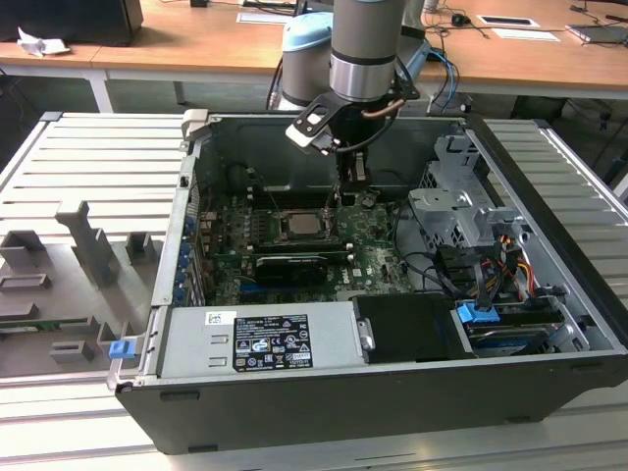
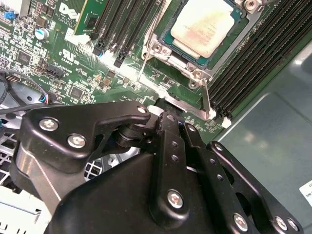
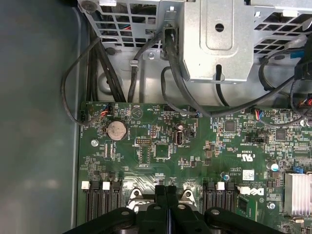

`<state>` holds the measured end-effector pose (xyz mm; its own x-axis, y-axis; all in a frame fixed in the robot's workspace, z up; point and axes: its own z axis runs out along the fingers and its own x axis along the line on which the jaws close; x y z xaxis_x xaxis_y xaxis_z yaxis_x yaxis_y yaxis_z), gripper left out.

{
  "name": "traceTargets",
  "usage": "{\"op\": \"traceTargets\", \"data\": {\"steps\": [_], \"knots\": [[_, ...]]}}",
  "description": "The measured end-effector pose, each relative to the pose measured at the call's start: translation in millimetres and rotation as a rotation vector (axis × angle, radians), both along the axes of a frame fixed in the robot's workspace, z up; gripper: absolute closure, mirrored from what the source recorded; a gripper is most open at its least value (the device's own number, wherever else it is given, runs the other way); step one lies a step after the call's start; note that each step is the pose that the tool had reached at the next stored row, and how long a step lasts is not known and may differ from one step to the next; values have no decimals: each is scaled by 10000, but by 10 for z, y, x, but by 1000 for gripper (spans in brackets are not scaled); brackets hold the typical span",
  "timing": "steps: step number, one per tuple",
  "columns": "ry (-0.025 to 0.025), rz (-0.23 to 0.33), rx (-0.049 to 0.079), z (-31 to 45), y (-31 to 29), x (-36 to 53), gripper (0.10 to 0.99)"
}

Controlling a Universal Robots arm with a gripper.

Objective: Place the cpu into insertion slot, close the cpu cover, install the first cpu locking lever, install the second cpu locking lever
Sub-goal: 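Close the cpu cover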

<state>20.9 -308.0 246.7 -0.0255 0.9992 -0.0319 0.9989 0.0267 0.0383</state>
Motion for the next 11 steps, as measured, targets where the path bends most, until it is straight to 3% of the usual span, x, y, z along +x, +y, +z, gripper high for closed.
{"op": "traceTargets", "data": {"steps": [11], "knots": [[0,-1,0,-1,0,-66,980]]}}
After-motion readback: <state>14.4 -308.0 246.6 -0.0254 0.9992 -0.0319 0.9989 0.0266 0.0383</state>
